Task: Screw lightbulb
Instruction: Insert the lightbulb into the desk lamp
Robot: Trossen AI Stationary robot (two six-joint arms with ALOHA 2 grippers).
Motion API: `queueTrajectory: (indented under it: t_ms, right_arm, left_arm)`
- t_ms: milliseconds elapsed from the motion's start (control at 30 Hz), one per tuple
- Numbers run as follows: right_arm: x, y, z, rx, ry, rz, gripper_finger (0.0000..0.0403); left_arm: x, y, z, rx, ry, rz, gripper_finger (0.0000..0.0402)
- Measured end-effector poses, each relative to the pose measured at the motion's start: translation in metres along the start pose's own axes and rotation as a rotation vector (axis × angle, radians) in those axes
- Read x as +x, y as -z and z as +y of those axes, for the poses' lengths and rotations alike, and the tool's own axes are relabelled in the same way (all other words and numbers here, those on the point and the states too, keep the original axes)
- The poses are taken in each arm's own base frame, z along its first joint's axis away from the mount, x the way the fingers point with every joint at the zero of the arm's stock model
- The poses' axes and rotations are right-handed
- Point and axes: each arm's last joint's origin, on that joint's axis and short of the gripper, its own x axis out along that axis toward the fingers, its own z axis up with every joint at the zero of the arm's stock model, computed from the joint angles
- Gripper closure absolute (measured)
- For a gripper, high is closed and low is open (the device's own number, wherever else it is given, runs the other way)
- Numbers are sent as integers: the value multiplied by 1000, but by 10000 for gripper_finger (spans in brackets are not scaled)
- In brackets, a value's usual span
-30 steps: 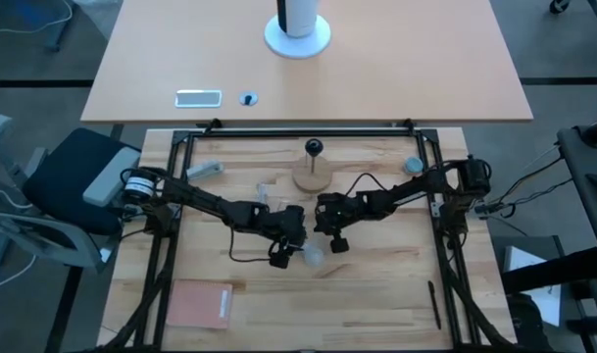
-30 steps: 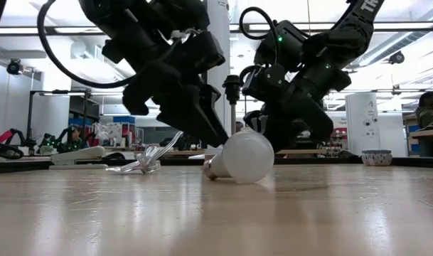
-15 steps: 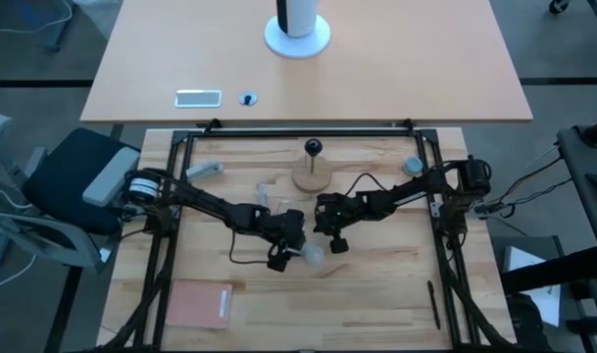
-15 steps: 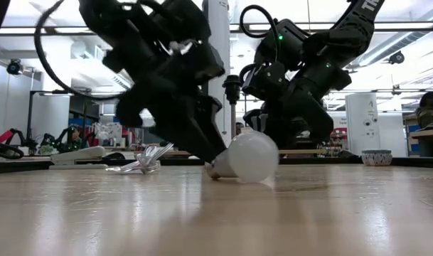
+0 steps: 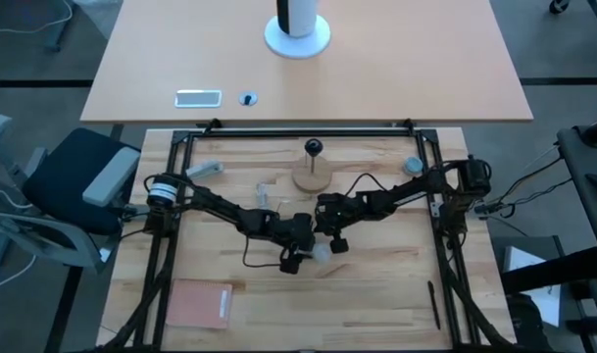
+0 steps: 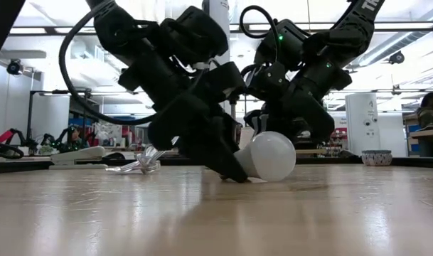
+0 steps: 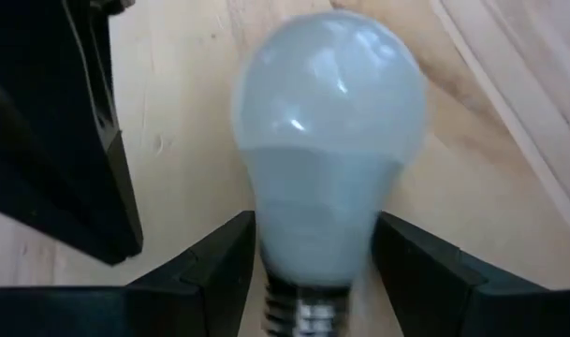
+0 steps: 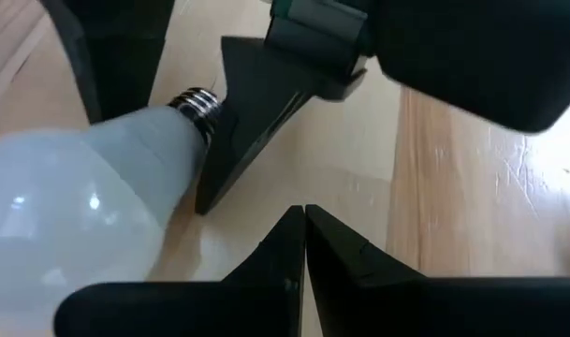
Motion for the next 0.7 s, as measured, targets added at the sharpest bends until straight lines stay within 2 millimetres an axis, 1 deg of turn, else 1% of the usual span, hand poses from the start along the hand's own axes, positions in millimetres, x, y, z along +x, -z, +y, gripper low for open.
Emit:
queueTrajectory:
  t_ms: [67, 133, 200, 267, 300, 433, 533, 633, 700]
  right_arm:
    - [0, 0, 0, 1, -1, 4, 396]
    - [0, 1, 0, 2, -2, 10, 396]
    - [-1, 1, 0, 6, -2, 17, 396]
    - [-4, 2, 0, 13, -3, 31, 396]
    - [-5, 1, 0, 16, 5, 28, 396]
    - [-15, -2, -1, 19, 57, 54, 396]
    - [-28, -3, -2, 20, 112, 86, 396]
    - [-45, -8, -2, 27, 149, 81, 396]
    - [-60, -13, -2, 37, 171, 41, 396]
  left_arm:
    - [2, -1, 0, -13, 0, 1, 199]
    - [2, -1, 0, -18, 0, 4, 211]
    - [2, 0, 0, -26, 2, 12, 239]
    - [1, 0, 0, -40, 3, 20, 277]
    - [1, 0, 0, -45, 4, 21, 284]
    - [-3, -1, 0, -55, 1, 26, 283]
    - [-8, -2, 1, -63, -29, 34, 283]
    - [-19, -10, 3, -60, -92, 11, 283]
    - [-30, -19, 5, -53, -137, -28, 283]
